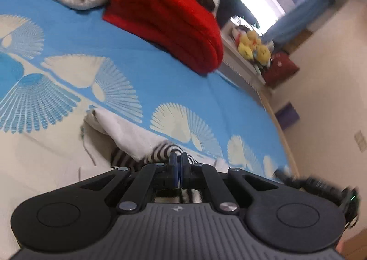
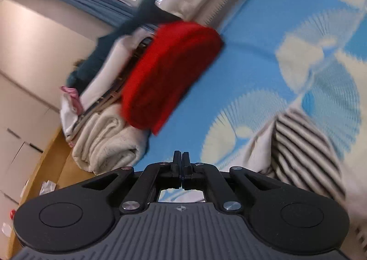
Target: Fold small clothes
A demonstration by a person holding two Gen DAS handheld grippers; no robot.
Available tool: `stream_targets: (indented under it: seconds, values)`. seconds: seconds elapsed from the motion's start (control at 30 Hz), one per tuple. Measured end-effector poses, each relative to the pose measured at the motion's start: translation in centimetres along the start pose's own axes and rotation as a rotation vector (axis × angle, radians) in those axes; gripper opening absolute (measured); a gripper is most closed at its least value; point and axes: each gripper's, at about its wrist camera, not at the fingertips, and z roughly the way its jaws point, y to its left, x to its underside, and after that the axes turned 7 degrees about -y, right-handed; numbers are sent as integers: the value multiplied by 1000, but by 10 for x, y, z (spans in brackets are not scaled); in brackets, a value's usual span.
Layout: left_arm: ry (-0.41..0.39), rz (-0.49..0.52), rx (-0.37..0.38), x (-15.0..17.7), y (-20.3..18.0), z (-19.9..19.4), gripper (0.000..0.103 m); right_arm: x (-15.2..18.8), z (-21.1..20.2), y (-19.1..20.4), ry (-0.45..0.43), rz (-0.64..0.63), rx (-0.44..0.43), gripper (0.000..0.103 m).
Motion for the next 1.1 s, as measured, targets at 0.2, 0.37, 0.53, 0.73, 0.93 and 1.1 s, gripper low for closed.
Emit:
stream_targets:
  seconds: [0.2, 0.37, 0.53, 0.73, 0.93, 1.1]
  values:
    - [280, -48, -206, 25, 36, 34, 11, 31, 36, -35, 248, 154, 163, 12]
    - [276, -18, -234, 25, 34, 37, 28, 51, 45, -42, 295, 199, 268, 46]
    - [293, -33, -298, 30, 40, 40, 32, 61, 55, -38, 281, 156, 327, 48]
    - [257, -15, -252, 26, 39, 45, 5, 57, 60, -36, 258, 111, 302, 4]
    - [-78, -45, -29, -11, 25, -9, 3, 4, 1, -8, -56, 41, -24, 3]
    - [343, 16, -127, 22, 43, 30, 4, -7, -15, -38, 31, 33, 81, 3]
